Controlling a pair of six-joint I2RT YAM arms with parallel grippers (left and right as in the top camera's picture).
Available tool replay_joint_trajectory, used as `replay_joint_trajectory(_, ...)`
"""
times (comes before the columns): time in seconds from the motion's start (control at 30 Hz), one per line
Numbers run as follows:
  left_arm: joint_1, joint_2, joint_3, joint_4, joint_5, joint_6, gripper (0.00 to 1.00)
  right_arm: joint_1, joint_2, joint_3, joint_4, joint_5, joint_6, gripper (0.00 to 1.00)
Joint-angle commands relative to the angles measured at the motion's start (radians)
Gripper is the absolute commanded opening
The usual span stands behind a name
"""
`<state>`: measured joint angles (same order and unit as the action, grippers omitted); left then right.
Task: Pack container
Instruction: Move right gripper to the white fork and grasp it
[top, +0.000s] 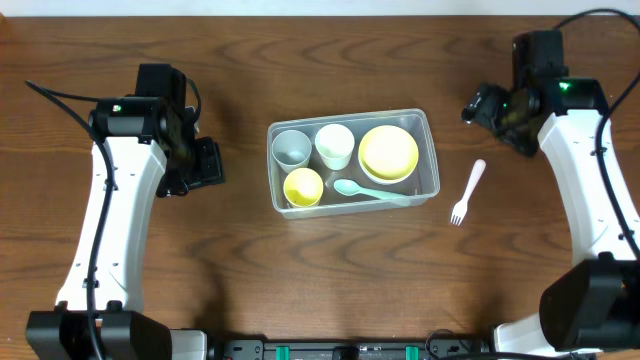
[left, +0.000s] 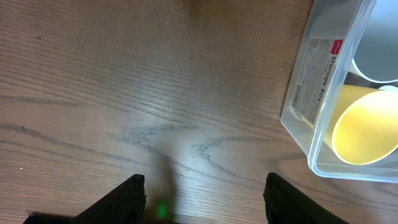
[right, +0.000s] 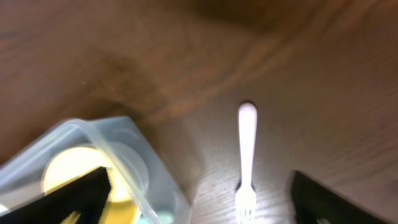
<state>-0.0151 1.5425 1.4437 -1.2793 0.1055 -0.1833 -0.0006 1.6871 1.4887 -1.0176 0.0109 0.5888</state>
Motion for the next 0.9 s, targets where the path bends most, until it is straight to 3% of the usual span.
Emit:
replay_joint_trajectory(0.0,0.002,-0.014,-0.002,-0.003,0.003,0.006,0.62,-0.026,0.043,-0.094,0.01,-0.038,0.097,0.99)
replay_joint_trajectory(0.5,0.002,-0.014,-0.002,-0.011,0.003,0.005,0.62,-0.04,0.082,-0.436,0.293,-0.037,0.151,0.87)
replay_joint_trajectory(0.87,0.002,-0.014,-0.002,-0.011,0.004,0.005,0.62,-0.04,0.082,-0.52,0.402,0.008,0.127,0.87)
